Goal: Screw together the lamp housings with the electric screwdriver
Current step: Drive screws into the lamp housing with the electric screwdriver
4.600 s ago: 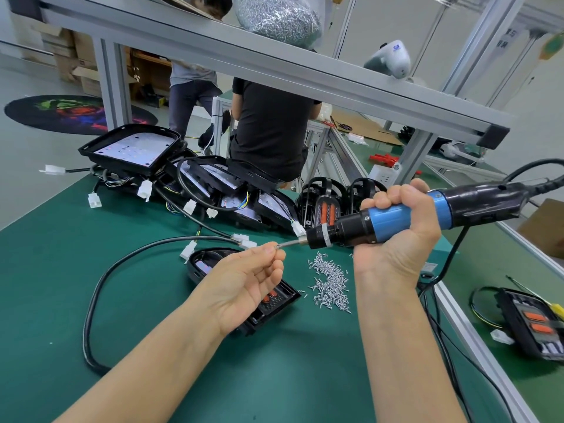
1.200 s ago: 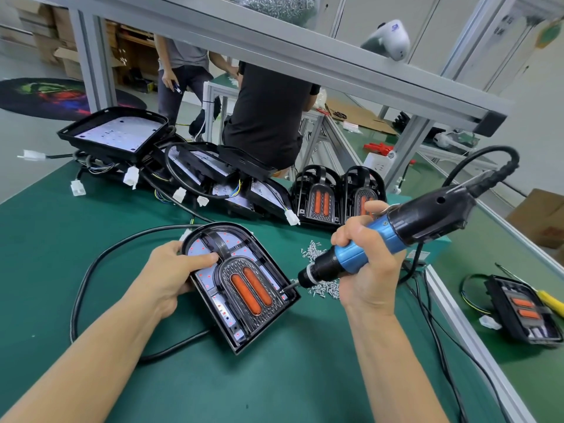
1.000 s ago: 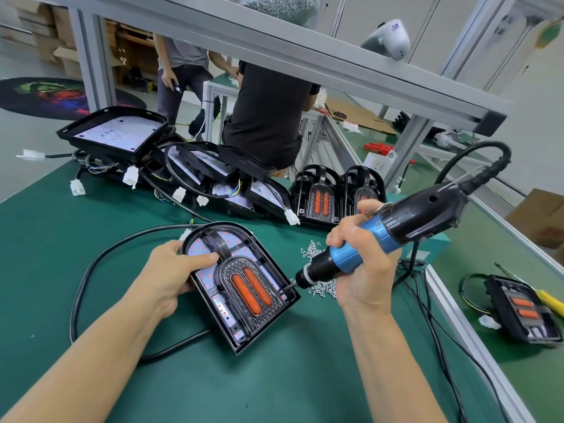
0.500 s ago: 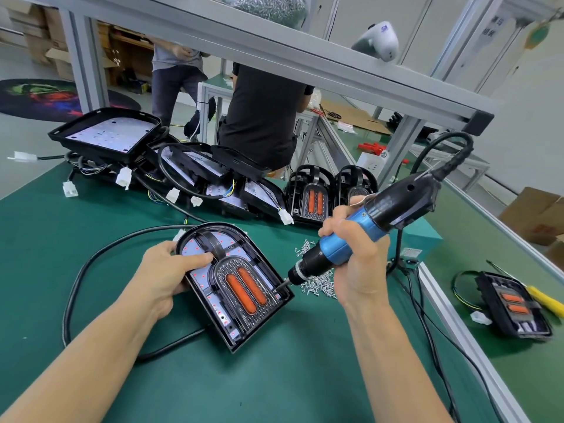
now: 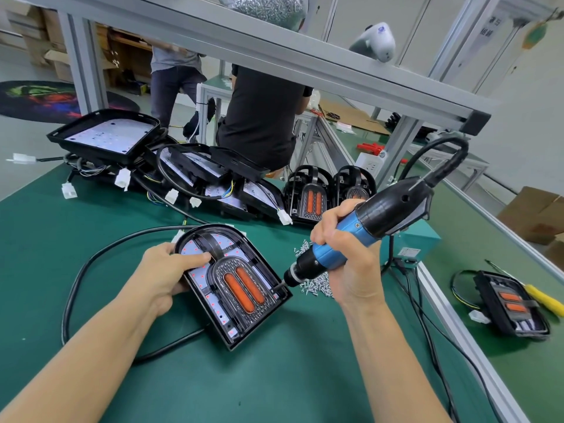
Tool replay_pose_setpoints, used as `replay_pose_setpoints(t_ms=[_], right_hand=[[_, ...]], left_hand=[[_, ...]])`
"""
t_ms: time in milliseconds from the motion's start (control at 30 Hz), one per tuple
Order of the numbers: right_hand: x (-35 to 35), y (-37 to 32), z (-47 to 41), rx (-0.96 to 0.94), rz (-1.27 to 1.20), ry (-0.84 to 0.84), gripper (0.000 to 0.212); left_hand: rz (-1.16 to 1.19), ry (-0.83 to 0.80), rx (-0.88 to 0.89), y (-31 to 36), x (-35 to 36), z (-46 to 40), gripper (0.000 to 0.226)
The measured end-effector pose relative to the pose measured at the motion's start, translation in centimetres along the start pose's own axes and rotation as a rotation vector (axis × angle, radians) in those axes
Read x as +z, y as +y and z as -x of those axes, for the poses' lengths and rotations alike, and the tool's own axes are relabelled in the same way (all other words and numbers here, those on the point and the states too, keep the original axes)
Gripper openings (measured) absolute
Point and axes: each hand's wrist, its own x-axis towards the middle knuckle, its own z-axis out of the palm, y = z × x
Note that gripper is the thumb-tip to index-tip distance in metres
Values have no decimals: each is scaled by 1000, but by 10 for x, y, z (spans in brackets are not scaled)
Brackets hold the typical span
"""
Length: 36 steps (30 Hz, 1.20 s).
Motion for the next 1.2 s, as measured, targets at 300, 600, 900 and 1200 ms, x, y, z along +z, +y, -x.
replay_pose_setpoints(t_ms=[300,600,900,1200], right_hand=[[0,5,0,-54,-39,234,32],[-15,-8,-10,-162,-147,460,30],[-27,-21,-7,-147,-170,533,27],[-33,-30,-1,-41,-127,581,25]], left_hand=[[32,6,-36,-6,-7,3,14],[-468,283,218,-25,-22,4,51],[-884,305,444,5,-18,20,49],[-1264,-363,873,36,110,32,13]])
